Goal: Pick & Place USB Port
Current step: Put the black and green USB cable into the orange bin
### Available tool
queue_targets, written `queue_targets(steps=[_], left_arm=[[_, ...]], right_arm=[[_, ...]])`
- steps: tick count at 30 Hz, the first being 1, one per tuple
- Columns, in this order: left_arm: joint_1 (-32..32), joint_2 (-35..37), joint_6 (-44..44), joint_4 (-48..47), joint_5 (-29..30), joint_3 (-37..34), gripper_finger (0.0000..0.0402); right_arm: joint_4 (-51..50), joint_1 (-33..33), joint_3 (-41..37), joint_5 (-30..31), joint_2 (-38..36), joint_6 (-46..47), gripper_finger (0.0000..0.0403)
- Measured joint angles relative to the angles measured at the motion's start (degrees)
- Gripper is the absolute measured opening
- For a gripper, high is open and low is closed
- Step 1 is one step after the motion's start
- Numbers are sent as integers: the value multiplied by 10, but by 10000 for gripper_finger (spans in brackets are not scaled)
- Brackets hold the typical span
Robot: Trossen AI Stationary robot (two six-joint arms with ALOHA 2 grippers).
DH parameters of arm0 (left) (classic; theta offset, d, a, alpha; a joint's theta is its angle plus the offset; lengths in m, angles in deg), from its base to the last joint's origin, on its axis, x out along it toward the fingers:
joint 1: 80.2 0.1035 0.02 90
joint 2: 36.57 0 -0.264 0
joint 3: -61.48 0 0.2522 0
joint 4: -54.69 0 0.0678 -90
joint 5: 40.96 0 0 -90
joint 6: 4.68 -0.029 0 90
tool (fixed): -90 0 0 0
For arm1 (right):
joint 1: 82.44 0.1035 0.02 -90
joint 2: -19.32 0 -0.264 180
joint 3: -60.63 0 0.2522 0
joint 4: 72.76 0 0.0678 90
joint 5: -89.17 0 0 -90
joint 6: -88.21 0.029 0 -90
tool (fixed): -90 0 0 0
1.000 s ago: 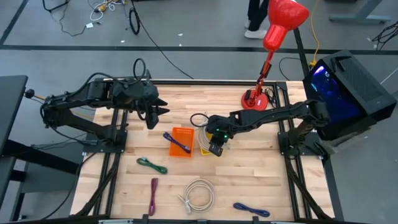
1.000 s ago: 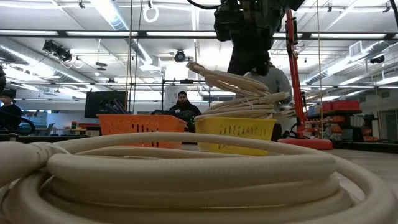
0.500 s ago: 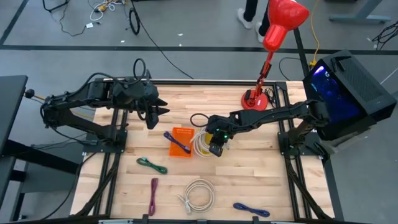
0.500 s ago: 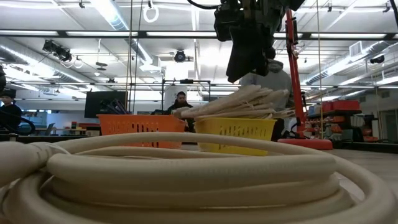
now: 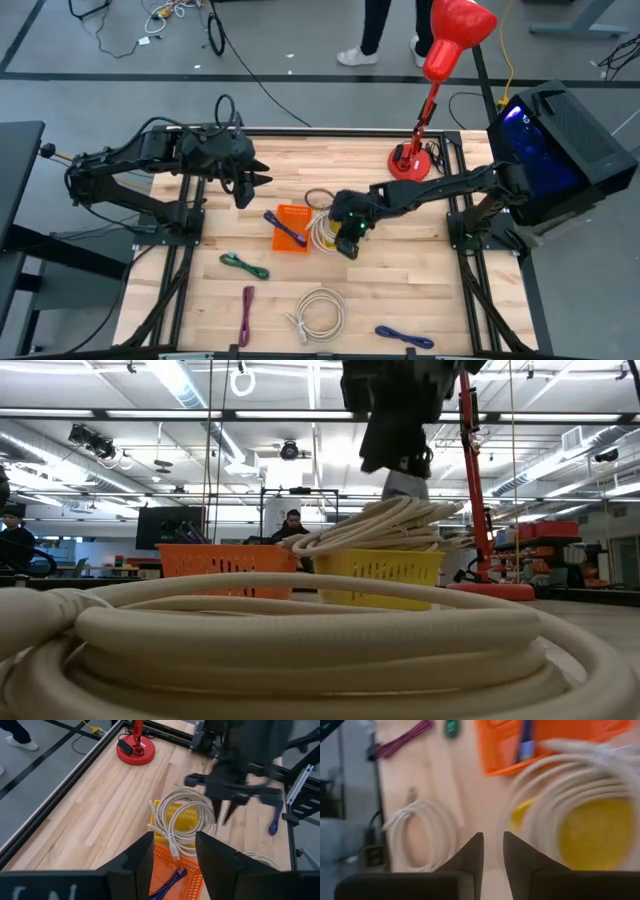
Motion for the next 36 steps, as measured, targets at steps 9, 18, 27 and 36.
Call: queue_targets(steps=[9,18,27,36], left_arm=[[0,0,8,-38,-15,0,149],[-44,-7,87,-112,-55,0,149],[-157,-19,218,-136,-60,-131,149],[-210,-24,273,-47,-163,-292,149]], right_arm=[[84,86,0,7,-2,50,75],[19,131,0,99,-4,80,75],[31,146,0,218,-58,62,75],[23,144,0,237,-95,40,75]])
